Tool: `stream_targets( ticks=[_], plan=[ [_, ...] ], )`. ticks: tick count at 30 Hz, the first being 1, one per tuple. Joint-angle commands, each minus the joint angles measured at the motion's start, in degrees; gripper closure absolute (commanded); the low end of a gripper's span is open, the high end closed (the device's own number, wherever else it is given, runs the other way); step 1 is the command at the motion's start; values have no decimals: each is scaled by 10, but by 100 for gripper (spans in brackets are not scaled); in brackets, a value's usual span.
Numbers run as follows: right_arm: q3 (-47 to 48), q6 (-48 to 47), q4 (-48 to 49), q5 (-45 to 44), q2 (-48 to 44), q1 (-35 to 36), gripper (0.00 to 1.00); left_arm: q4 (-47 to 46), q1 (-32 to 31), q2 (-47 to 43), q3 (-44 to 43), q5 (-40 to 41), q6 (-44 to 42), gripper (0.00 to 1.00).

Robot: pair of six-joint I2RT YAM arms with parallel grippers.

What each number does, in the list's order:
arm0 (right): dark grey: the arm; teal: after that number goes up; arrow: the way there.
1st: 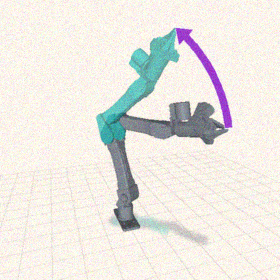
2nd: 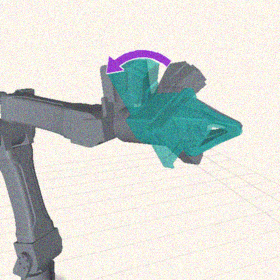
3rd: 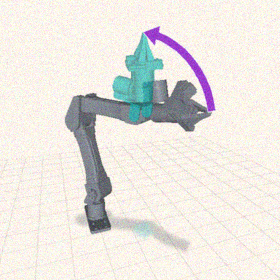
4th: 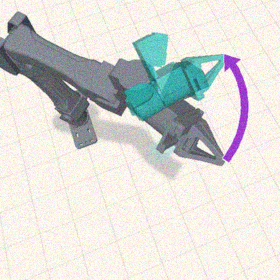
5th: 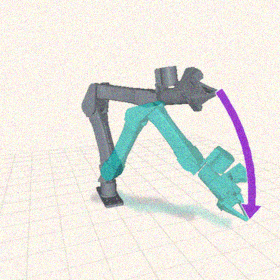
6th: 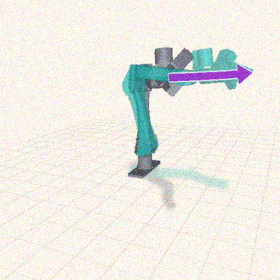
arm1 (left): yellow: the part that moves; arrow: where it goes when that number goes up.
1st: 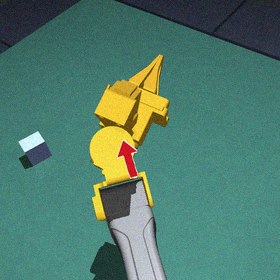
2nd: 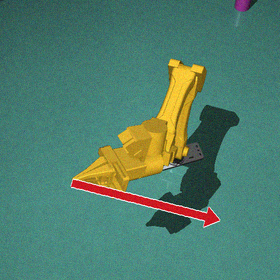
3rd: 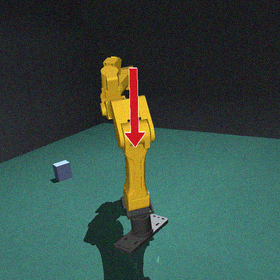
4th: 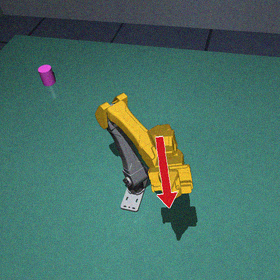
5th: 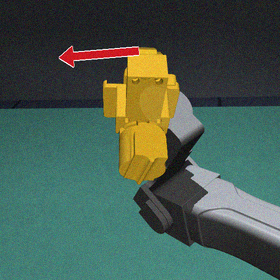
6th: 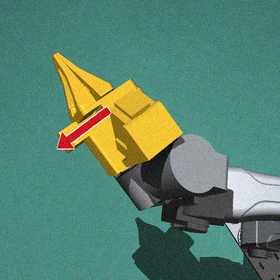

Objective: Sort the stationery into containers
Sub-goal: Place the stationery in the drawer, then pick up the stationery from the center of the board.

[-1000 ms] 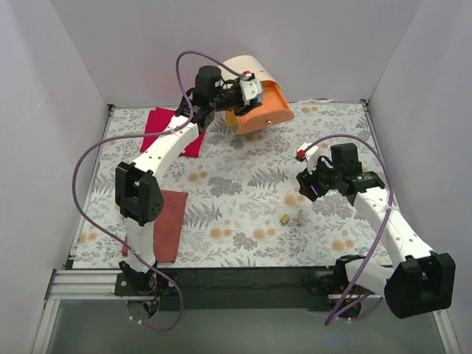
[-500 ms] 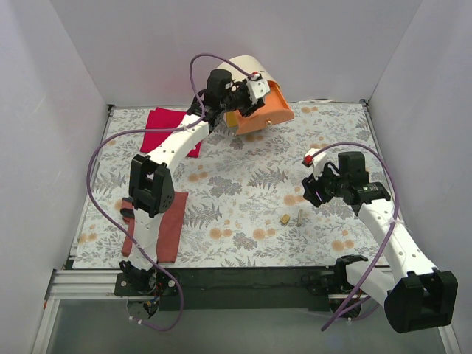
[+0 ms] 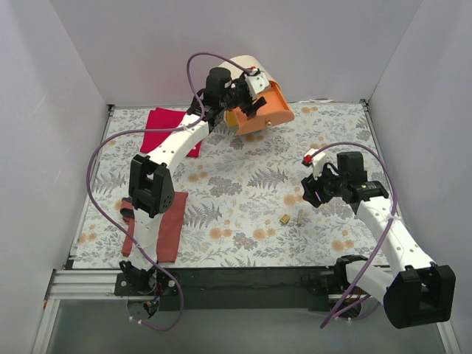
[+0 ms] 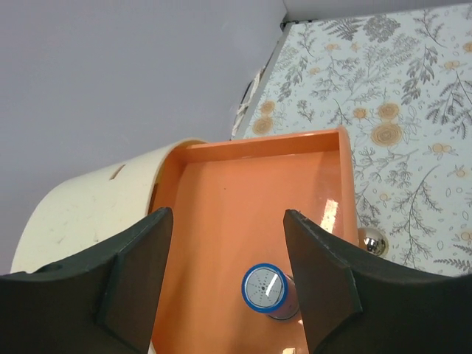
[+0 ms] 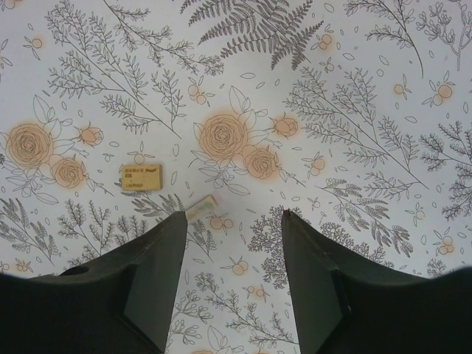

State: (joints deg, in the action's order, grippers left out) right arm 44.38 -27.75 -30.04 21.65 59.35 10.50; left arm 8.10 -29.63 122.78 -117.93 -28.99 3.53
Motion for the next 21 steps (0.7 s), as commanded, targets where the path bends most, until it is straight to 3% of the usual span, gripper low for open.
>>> stream_targets(
  ticks=[1,4,5,6,7,11,17,20,21],
  plan=[
    [25,5,13,16,7,-4,37,-70,-2,-75,-13,26,38,37],
    [33,6,14,23,18,-4,37,-77,0,-95,8,39,27,40],
    [37,6,15,25,23,-4,37,-71,1,-98,10,39,19,48],
    [39,6,20,25,25,-4,38,-64,1,-104,15,38,10,58],
    [41,7,22,25,31,-4,38,-58,1,-106,23,39,-1,99],
    [56,8,24,21,38,-4,39,-56,6,-130,79,49,-4,100],
    [56,11,24,23,39,-6,36,16,20,-137,91,31,-8,100],
    [69,-19,10,49,49,-6,35,10,20,-165,132,61,5,81],
    [73,-38,-20,66,55,-6,35,4,21,-176,161,74,27,68]
  ],
)
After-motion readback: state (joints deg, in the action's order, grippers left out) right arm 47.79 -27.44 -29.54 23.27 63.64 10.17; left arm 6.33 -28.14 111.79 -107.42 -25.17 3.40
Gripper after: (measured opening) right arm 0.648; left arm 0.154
